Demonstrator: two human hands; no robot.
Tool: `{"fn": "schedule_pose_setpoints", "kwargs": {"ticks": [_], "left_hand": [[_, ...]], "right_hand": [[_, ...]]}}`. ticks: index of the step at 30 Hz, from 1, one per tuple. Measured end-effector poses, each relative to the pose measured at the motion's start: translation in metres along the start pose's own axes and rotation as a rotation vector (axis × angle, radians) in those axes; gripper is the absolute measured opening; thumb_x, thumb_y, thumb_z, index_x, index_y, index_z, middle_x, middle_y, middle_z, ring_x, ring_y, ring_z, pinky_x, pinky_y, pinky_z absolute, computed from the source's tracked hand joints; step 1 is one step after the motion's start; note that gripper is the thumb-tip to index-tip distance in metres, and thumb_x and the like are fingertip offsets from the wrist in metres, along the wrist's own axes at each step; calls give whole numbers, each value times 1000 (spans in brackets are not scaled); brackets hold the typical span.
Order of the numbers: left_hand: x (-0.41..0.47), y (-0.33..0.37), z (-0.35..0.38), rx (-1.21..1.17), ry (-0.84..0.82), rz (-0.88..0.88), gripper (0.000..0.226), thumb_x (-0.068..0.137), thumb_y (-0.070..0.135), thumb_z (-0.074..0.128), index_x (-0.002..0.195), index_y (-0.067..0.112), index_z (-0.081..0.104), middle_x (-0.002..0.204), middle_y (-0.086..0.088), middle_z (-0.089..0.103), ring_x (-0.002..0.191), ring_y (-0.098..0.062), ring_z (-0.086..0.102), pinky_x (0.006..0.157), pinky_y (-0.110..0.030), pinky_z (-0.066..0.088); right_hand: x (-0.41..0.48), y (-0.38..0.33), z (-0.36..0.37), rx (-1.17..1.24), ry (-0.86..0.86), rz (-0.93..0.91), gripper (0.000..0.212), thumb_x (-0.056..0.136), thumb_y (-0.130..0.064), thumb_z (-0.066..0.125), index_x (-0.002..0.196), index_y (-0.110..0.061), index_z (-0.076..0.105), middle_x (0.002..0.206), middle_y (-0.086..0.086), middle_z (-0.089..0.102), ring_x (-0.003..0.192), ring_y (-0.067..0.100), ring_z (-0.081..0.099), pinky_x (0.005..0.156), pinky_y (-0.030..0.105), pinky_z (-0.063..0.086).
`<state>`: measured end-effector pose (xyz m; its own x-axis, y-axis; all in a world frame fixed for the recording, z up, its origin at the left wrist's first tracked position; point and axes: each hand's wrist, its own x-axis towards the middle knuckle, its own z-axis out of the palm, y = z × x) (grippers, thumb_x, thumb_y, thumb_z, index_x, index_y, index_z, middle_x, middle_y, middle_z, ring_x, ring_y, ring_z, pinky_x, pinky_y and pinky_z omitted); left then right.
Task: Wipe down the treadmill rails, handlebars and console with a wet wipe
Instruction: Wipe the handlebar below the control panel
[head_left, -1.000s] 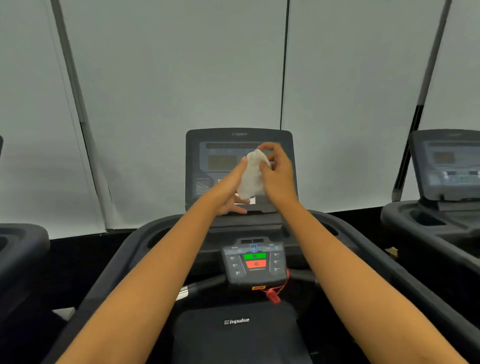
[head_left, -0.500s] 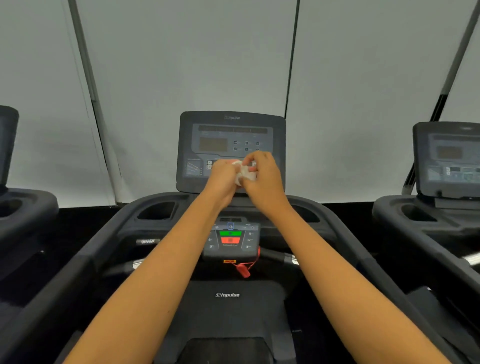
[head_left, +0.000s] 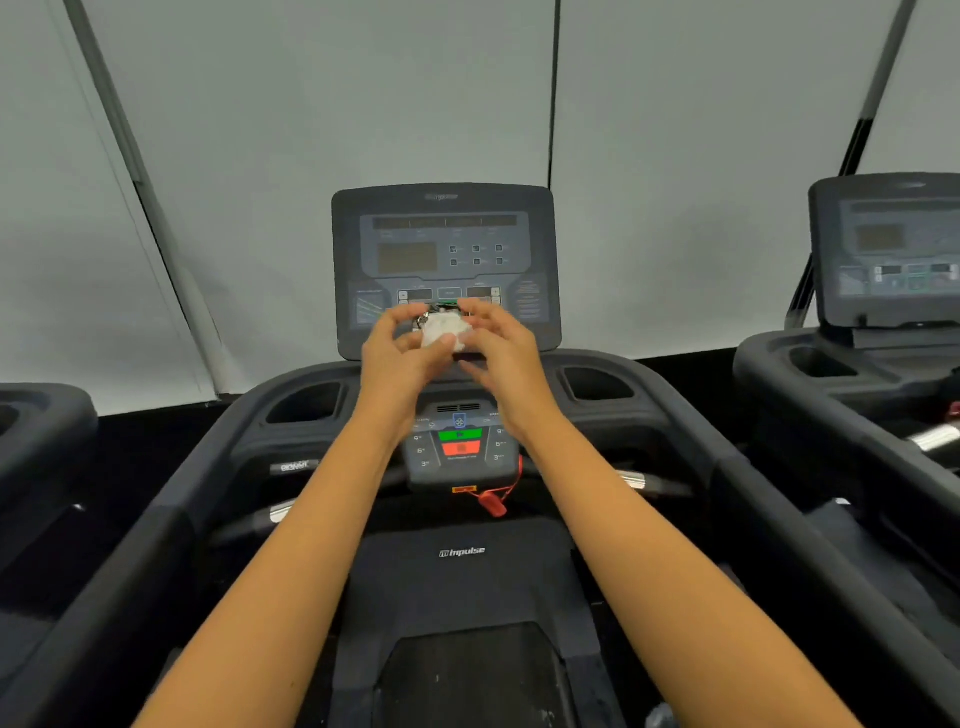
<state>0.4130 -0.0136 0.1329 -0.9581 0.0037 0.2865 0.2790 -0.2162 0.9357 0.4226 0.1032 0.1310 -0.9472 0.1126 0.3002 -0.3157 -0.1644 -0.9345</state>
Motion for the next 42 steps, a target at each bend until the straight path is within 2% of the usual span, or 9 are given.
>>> {"fn": "schedule_pose_setpoints", "kwargs": {"ticks": [3, 6, 13, 16, 24, 28, 34, 37, 42], "left_hand": [[3, -16, -9, 272, 38, 131, 40, 78, -7, 68, 103, 21, 56, 94, -6, 68, 82, -16, 67, 67, -27, 56], [6, -39, -10, 453, -93, 125, 33, 72, -7, 69, 91, 19, 63, 86, -1, 66, 80, -15, 62, 68, -30, 55], [9, -101, 1, 527, -284, 22, 39, 77, -9, 59, 99, 23, 63, 96, 5, 64, 94, -9, 59, 84, -22, 48], [1, -147, 14, 585, -406, -132, 28, 84, -3, 53, 92, 21, 65, 81, 2, 65, 75, -13, 60, 64, -31, 56], [-61, -277, 67, 914, -721, -221, 22, 89, 13, 53, 97, 27, 68, 99, 3, 68, 96, -15, 61, 84, -29, 49], [-99, -336, 95, 1009, -854, -263, 25, 89, 15, 49, 101, 29, 66, 101, 7, 64, 99, -17, 60, 80, -30, 48], [-135, -449, 131, 1174, -991, -229, 37, 92, 13, 45, 125, 18, 61, 125, -11, 60, 111, -32, 57, 84, -39, 50], [-147, -524, 140, 1206, -1028, -189, 36, 94, 16, 46, 128, 16, 59, 128, -14, 56, 113, -33, 55, 87, -44, 50], [-166, -642, 144, 1276, -1037, -151, 43, 97, 28, 48, 138, 15, 49, 134, -14, 50, 120, -35, 47, 94, -48, 43]], "right_hand": [[-1, 32, 13, -6, -93, 109, 52, 88, -9, 56, 139, -16, 46, 129, 13, 59, 112, 24, 59, 93, 40, 52], [-6, 48, 14, 137, 121, 191, 42, 87, 11, 45, 123, -2, 61, 115, 23, 66, 106, 34, 65, 83, 42, 56], [-21, 94, -33, 21, 498, 290, 30, 83, 16, 46, 99, 5, 70, 83, 7, 64, 85, 21, 64, 81, 37, 58], [-38, 125, -59, 26, 622, 395, 29, 76, 11, 48, 86, 0, 73, 81, 14, 67, 80, 25, 64, 82, 45, 56], [-128, 223, -144, -63, 937, 619, 14, 85, -9, 61, 83, -12, 74, 72, -3, 66, 79, 13, 63, 82, 36, 54], [-164, 277, -188, -264, 983, 658, 22, 91, -6, 54, 100, -8, 73, 96, 6, 71, 85, 15, 63, 79, 31, 54], [-199, 370, -256, -522, 1007, 671, 35, 88, 0, 50, 118, -8, 67, 95, 12, 71, 75, 17, 64, 69, 26, 52], [-221, 428, -295, -656, 951, 712, 39, 92, -2, 53, 130, -8, 58, 114, 11, 66, 98, 20, 63, 87, 22, 47], [-264, 537, -357, -755, 932, 812, 27, 93, -3, 50, 115, -6, 64, 102, 14, 67, 92, 29, 65, 80, 42, 56]]}}
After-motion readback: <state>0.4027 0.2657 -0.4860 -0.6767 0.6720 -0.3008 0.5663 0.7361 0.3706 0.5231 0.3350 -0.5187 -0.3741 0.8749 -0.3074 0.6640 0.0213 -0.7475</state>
